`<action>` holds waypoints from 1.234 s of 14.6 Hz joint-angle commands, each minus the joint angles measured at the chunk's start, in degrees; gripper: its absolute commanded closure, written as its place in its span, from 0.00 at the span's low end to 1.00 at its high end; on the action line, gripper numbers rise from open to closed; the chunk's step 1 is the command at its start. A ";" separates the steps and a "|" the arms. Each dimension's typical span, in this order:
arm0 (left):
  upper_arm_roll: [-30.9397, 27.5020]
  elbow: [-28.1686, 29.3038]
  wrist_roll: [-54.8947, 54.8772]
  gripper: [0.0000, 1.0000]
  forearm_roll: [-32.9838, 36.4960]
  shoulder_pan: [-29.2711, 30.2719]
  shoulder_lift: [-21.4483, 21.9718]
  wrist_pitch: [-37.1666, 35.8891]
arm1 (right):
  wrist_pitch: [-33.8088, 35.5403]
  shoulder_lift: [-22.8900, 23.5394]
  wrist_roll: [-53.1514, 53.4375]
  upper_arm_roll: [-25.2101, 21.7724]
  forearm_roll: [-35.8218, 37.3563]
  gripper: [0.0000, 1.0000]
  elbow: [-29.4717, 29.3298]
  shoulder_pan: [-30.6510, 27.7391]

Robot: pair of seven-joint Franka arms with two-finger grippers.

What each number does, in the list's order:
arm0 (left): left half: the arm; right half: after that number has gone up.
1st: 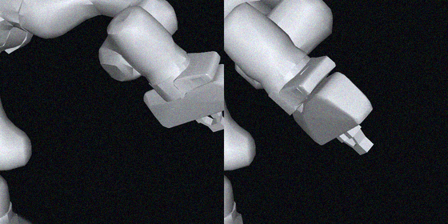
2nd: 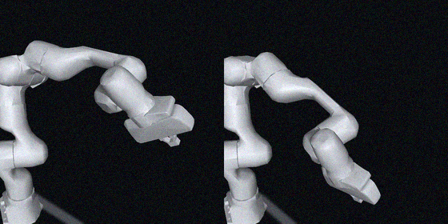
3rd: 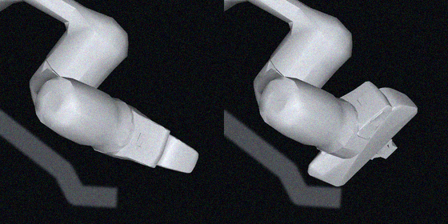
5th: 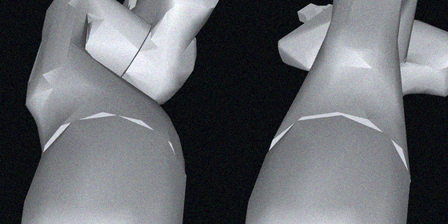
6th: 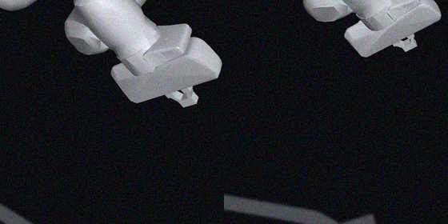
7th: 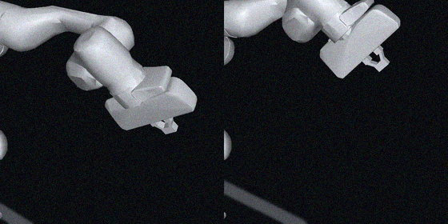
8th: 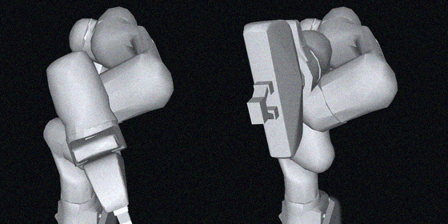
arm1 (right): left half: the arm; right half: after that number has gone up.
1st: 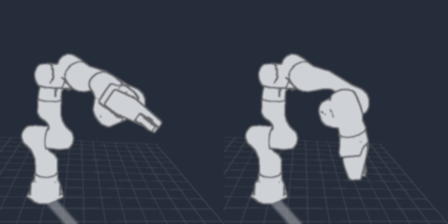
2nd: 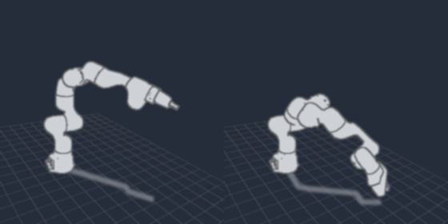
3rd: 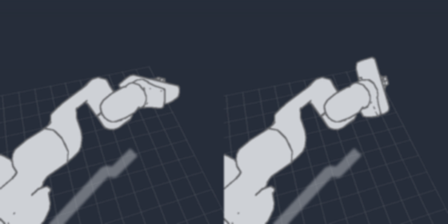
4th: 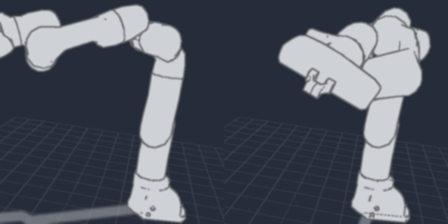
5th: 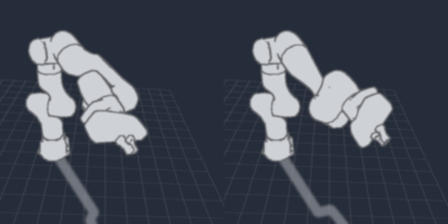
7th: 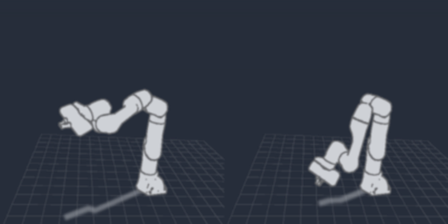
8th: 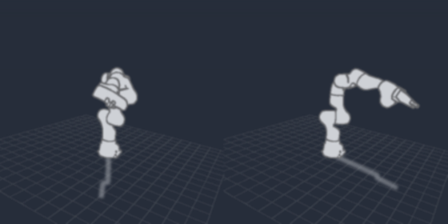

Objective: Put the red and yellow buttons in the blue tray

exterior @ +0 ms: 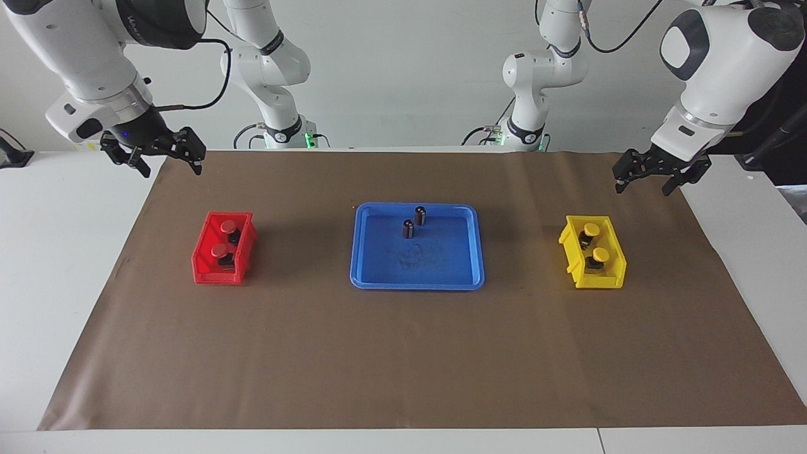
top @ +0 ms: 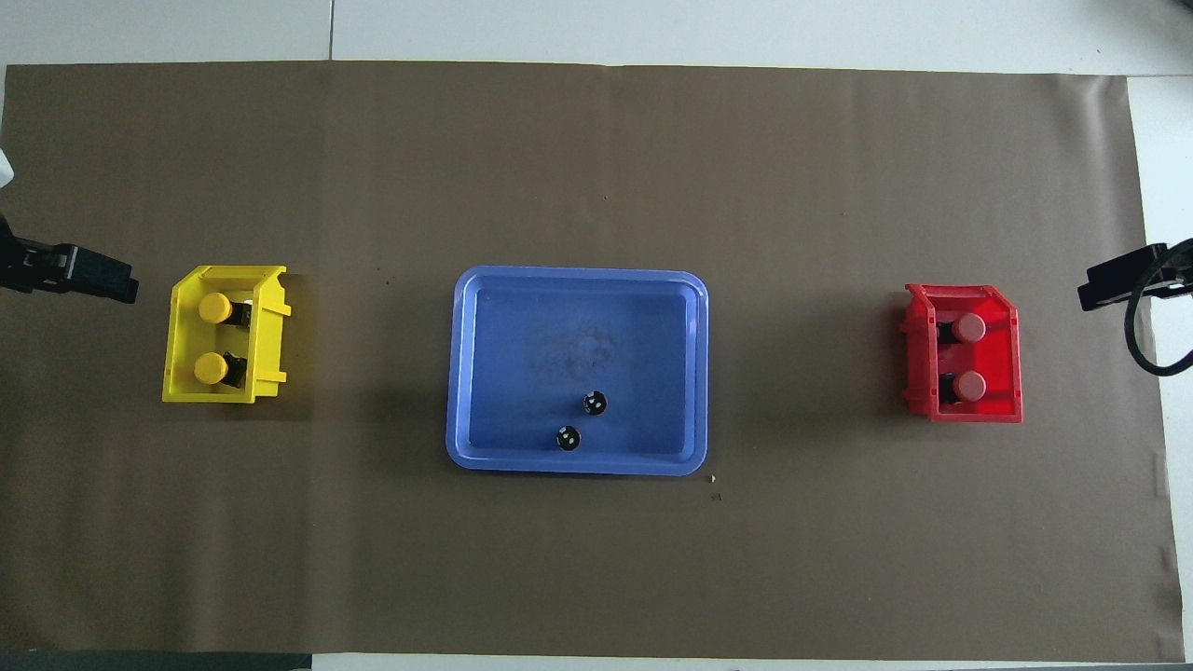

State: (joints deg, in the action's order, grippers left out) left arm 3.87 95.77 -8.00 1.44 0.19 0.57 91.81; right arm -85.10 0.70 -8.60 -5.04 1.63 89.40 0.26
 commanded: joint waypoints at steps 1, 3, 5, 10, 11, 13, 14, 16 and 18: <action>0.18 -0.24 -0.18 0.00 1.20 -1.85 1.88 -2.51 | 0.46 -0.34 0.86 -0.05 0.83 0.00 0.07 0.09; 0.18 0.02 -0.26 0.00 1.20 -1.86 2.24 -1.90 | 0.46 -0.34 0.86 -0.05 0.83 0.00 0.07 0.09; 0.18 -0.06 -0.35 0.00 1.20 -1.77 2.24 -1.81 | 0.46 -0.34 0.86 -0.05 0.74 0.00 0.07 0.09; 0.00 -0.15 -0.35 0.00 1.20 -1.42 2.24 -1.81 | 0.37 -0.43 1.04 -0.05 0.92 0.00 0.25 0.53; 0.00 -0.15 -0.35 0.00 1.20 -1.42 2.33 -2.25 | 0.37 -0.43 0.95 0.03 0.83 0.00 0.51 0.44; 0.00 -0.15 -0.35 0.00 1.20 -1.07 2.24 -2.17 | 0.02 -1.13 0.17 0.12 0.75 0.00 1.65 0.45; -0.17 -0.15 -0.35 0.00 1.20 -0.98 2.24 -2.25 | -1.02 -1.13 -1.41 0.03 0.31 0.00 2.00 -0.25; -0.26 -0.15 -0.35 0.00 1.20 -0.98 2.24 -2.25 | -4.18 -1.83 -5.02 -0.05 -0.31 0.05 4.45 -2.18; -0.26 -0.15 -0.35 0.00 1.20 -1.07 2.24 -2.25 | -10.49 -3.76 -5.11 -0.06 -0.75 0.15 10.32 -2.37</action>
State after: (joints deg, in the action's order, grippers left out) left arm 3.65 95.69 -8.00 1.44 -0.94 2.31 90.45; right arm -89.87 0.29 -12.17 -5.25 1.50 92.30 -1.30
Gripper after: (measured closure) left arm 0.000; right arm 0.053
